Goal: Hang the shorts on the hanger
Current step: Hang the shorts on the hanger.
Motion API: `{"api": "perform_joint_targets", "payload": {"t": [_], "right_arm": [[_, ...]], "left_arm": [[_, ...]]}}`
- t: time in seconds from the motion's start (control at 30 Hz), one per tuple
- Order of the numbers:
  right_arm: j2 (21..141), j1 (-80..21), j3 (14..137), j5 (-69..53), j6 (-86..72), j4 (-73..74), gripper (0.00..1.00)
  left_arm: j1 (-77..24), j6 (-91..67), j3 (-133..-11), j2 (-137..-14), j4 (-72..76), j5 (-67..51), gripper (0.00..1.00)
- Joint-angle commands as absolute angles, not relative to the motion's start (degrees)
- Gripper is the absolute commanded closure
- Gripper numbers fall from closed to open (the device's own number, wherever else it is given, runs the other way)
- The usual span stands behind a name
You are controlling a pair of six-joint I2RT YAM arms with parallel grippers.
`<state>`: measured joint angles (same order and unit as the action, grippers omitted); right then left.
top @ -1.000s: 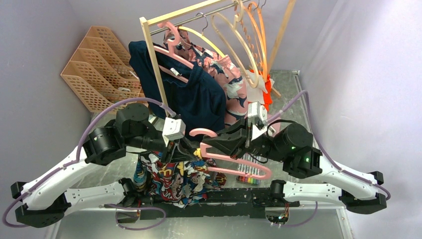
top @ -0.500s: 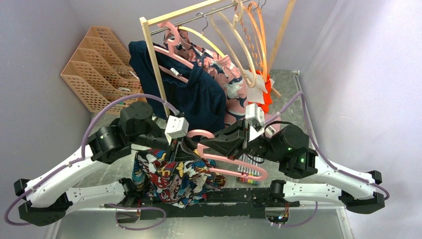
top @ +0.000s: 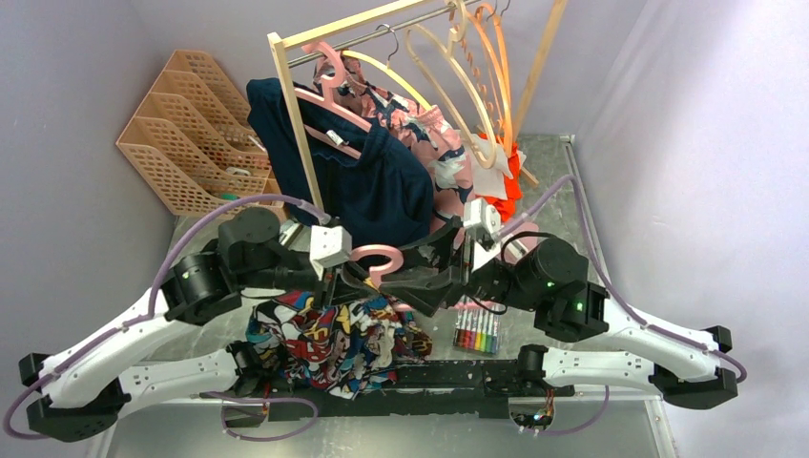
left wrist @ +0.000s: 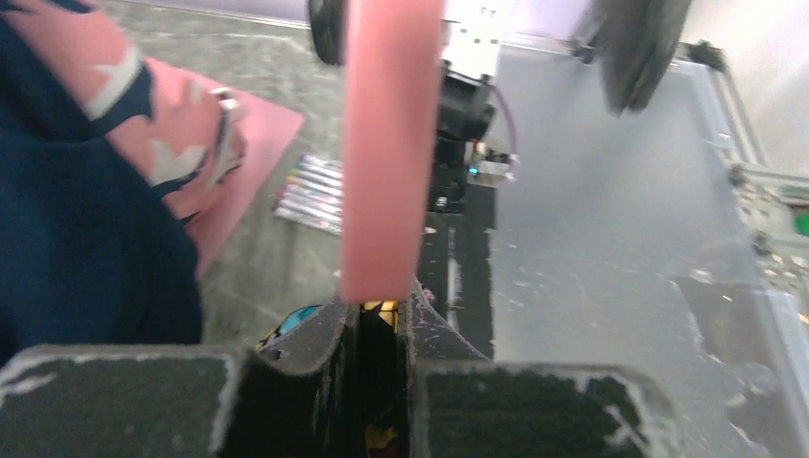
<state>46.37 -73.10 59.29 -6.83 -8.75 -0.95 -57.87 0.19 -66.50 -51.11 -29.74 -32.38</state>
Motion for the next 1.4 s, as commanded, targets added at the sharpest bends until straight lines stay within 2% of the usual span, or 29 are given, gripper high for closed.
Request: {"api": "perform_joint_targets", "payload": {"t": [0.0, 0.03, 0.2, 0.27, 0.4, 0.63, 0.83, 0.97, 1.13, 1.37], "right_arm": [[45.72, -73.27, 63.39, -5.32, -10.25, 4.47, 0.22], [45.29, -73.23, 63.86, -4.11, -10.63, 5.99, 0.18], [41.91, -73.3, 64.84, 2.42, -14.22, 12.91, 0.15], [40.02, -73.26, 64.1, 5.91, -17.63, 14.89, 0.07], [37.87, -73.21, 63.74, 11.35, -23.79, 21.07, 0.06], [34.44, -73.19, 62.89, 13.72, -33.2, 32.9, 0.0], [40.45, -73.26, 59.96, 18.4, -37.04, 37.92, 0.0], [42.88, -73.24, 52.76, 14.6, -39.26, 26.15, 0.06], [48.06, -73.33, 49.65, 12.82, -40.86, 19.25, 0.22], [49.57, -73.39, 45.75, 10.46, -41.81, 12.33, 0.3]], "left_arm": [[-57.81, -0.24, -64.72, -44.18, -25.36, -18.53, 0.93], [-57.75, -0.41, -64.28, -42.56, -25.04, -16.86, 0.93], [-57.74, -2.69, -63.82, -34.95, -24.9, -12.03, 0.93], [-57.75, -3.65, -64.21, -31.92, -25.06, -11.08, 0.93], [-57.77, -4.62, -65.59, -27.09, -25.06, -10.95, 0.93], [-57.79, -3.8, -70.26, -24.68, -26.39, -10.36, 0.93], [-57.76, -3.1, -70.55, -24.55, -21.93, -10.57, 0.93], [-57.79, -2.71, -70.4, -25.66, -20.45, -10.86, 0.93], [-57.75, -2.22, -70.79, -26.19, -20.38, -10.61, 0.93], [-57.79, -1.85, -70.85, -26.28, -21.07, -10.67, 0.93]]}}
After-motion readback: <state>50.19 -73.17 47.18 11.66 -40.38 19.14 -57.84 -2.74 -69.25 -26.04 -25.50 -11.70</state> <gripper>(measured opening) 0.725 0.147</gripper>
